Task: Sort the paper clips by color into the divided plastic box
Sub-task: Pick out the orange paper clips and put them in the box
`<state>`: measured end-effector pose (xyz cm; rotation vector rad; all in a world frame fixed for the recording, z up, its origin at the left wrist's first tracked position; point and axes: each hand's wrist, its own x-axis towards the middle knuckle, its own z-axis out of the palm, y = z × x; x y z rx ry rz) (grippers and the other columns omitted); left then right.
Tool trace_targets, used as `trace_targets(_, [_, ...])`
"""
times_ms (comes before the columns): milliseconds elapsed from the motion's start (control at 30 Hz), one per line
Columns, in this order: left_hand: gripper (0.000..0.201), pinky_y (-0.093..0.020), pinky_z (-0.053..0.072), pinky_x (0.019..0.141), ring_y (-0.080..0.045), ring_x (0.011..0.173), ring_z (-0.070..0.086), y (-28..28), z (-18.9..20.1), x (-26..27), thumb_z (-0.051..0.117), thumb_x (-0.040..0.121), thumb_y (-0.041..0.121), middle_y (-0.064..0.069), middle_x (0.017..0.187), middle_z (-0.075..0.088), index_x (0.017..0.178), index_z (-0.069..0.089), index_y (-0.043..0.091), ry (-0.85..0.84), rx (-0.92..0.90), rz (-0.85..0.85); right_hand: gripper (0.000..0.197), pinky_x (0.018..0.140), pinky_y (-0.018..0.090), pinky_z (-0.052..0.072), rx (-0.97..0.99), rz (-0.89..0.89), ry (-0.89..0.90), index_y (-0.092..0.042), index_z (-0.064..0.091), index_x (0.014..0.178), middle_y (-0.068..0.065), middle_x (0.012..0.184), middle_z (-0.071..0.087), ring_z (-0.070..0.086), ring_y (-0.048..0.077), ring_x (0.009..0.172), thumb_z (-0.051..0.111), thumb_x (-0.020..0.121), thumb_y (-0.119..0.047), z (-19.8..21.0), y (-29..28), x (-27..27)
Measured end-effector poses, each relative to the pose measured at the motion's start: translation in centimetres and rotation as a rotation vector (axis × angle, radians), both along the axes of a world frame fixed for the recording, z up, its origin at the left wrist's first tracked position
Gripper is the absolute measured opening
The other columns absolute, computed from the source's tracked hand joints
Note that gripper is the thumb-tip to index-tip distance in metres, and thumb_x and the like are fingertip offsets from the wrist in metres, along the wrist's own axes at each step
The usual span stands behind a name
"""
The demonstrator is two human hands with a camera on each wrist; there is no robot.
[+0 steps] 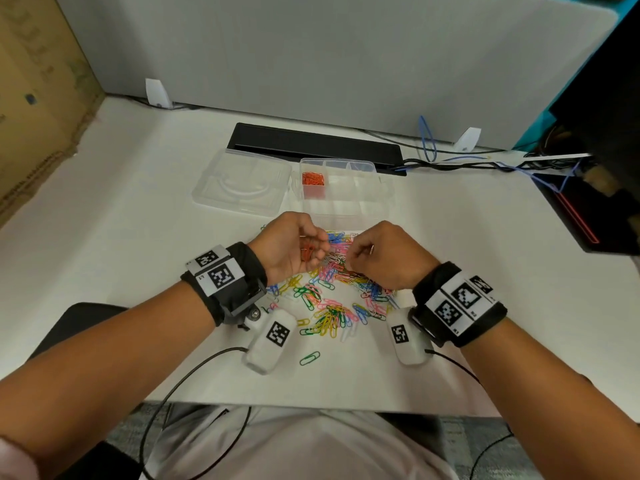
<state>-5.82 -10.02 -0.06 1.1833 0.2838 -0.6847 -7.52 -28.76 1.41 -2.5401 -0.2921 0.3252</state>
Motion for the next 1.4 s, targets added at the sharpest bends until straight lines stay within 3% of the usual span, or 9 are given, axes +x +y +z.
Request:
trace_targets(133, [0.01,-0.019,0.023,0.038,-0.009,0.043,0.032,-1.6,0.2,0.4,0.06,0.085,0.012,0.004,0.057,0.043,0.075,0.061,0.009,-0.206,0.367,-0.203,0.015,0.069,0.027,0.052,-0.149,0.054,0.063,-0.025,0.075,0.08,-0.018,0.069,0.061,0.057,0.005,0.067,0.068,0.081,-0.012,-0.2,0.3,0.0])
trace_targets(233, [0.005,-0.012,0.043,0.056,0.0,0.06,0.056,-2.2,0.2,0.9,0.07,0.084,0.011,0.009,0.069,0.065,0.085,0.076,0.011,-0.57,0.717,-0.423,0.015,0.067,0.027,0.047,-0.204,0.065,0.072,-0.029,0.07,0.079,-0.016,0.07,0.057,0.057,0.011,0.07,0.07,0.078,-0.014,-0.3,0.0,-0.1])
trace_targets(333, [0.011,-0.02,0.049,0.077,-0.005,0.08,0.062,-2.3,0.1,1.3,0.076,0.079,0.014,0.01,0.084,0.07,0.088,0.078,0.02,-0.737,0.945,-0.627,0.016,0.071,0.032,0.054,-0.182,0.039,0.068,-0.029,0.067,0.076,-0.013,0.071,0.06,0.062,0.015,0.073,0.074,0.077,-0.015,-0.3,-0.3,0.0])
trace_targets(500, [0.013,-0.023,0.048,0.077,-0.013,0.087,0.064,-2.7,0.2,1.6,0.075,0.079,0.02,0.008,0.093,0.072,0.09,0.077,0.026,-0.85,1.155,-0.709,0.006,0.064,0.026,0.046,-0.241,0.023,0.031,-0.023,0.071,0.075,-0.01,0.07,0.062,0.061,0.016,0.072,0.073,0.078,-0.018,-0.8,0.0,0.3])
trace_targets(733, [0.01,-0.026,0.051,0.076,-0.008,0.08,0.062,-1.5,0.3,1.2,0.065,0.086,0.018,0.011,0.081,0.068,0.08,0.072,0.023,-0.791,1.042,-0.695,0.017,0.063,0.031,0.052,-0.2,0.023,-0.004,-0.019,0.07,0.073,-0.006,0.072,0.066,0.062,0.019,0.07,0.058,0.081,-0.011,-0.7,-1.0,0.1])
trace_targets(900, [0.019,-0.022,0.04,0.059,-0.009,0.059,0.048,-0.5,0.4,0.8,0.062,0.09,0.021,0.004,0.066,0.055,0.08,0.065,0.006,-0.622,0.868,-0.583,0.012,0.057,0.021,0.049,0.049,-0.034,0.073,-0.015,0.071,0.078,-0.008,0.067,0.065,0.058,0.0,0.055,0.066,0.088,-0.011,-0.6,-2.0,-0.1])
trace_targets(1033, [0.028,-0.02,0.023,0.043,-0.012,0.044,0.029,-0.2,0.5,0.8,0.06,0.091,0.011,-0.001,0.057,0.04,0.065,0.048,0.013,-0.375,0.592,-0.46,0.018,0.05,0.014,0.045,0.204,-0.06,0.131,-0.015,0.069,0.073,-0.01,0.059,0.063,0.056,-0.002,0.048,0.066,0.09,-0.007,-0.4,-1.8,-0.5])
trace_targets(1200, [0.022,-0.018,0.018,0.039,-0.011,0.04,0.026,0.0,0.4,0.9,0.065,0.089,0.01,-0.004,0.059,0.044,0.071,0.053,0.009,-0.283,0.458,-0.346,0.006,0.077,0.044,0.058,0.287,-0.092,0.145,-0.006,0.071,0.079,0.013,0.081,0.074,0.07,0.03,0.076,0.069,0.085,-0.005,-0.3,-1.4,-0.2])
trace_targets(1400, [0.017,-0.019,0.022,0.037,-0.01,0.043,0.029,0.2,0.1,1.2,0.053,0.095,0.014,-0.004,0.062,0.046,0.085,0.063,0.004,-0.175,0.333,-0.301,0.005,0.071,0.034,0.052,0.397,-0.106,0.149,-0.004,0.07,0.082,0.018,0.08,0.074,0.062,0.016,0.064,0.073,0.081,0.0,0.4,-0.9,0.1])
